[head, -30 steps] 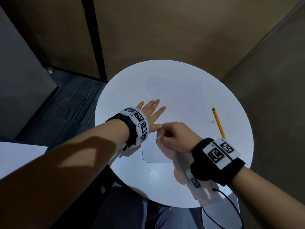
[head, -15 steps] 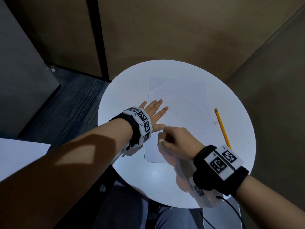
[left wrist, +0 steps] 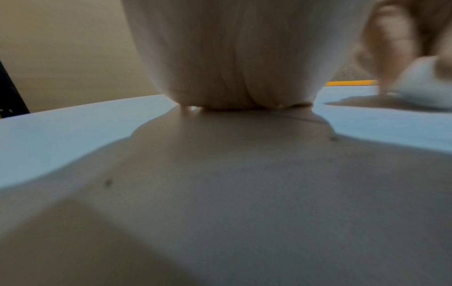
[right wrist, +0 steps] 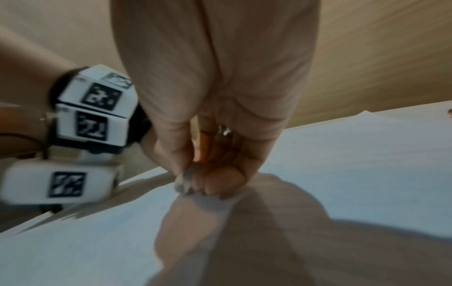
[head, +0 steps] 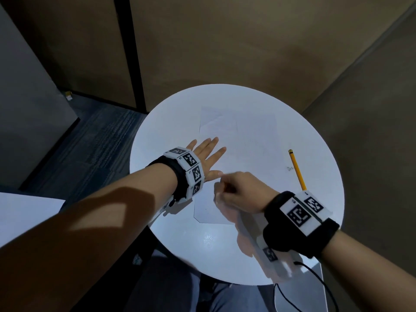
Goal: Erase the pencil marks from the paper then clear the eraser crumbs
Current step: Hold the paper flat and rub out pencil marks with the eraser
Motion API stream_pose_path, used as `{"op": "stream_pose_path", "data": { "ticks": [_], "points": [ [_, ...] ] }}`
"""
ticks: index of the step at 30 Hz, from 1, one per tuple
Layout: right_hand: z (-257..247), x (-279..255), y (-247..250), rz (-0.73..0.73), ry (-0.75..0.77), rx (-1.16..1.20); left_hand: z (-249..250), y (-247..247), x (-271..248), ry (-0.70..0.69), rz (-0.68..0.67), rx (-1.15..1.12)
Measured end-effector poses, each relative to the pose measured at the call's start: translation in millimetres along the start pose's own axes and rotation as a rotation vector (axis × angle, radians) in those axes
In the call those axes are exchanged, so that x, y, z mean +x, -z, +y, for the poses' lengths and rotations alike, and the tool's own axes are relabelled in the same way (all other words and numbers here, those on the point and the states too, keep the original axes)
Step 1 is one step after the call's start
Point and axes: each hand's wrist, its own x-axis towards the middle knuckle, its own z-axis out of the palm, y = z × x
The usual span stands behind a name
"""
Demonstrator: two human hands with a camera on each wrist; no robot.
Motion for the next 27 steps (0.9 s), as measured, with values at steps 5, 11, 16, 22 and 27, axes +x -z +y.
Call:
{"op": "stream_pose_path", "data": {
  "ticks": [5, 11, 16, 22, 27],
  "points": [
    [1, 0, -7, 0.14, -0.01, 0.015, 1, 0, -2, 0.004, 0.006, 0.01],
    [5, 3, 6, 0.089, -0.058, 0.089, 1, 2, -1, 0.008, -0.013, -0.01],
    [5, -6, -1, 0.065, -0.035, 0.064, -1, 4, -2, -0.005, -0.03, -0.029],
    [8, 4, 8, 0.124, -0.083, 0.106, 0, 3, -2, -0.004, -0.03, -0.016],
    [10, -6, 3, -0.007, -0.046, 0.029, -1, 3, -2, -0.006, -0.038, -0.027]
  ]
}}
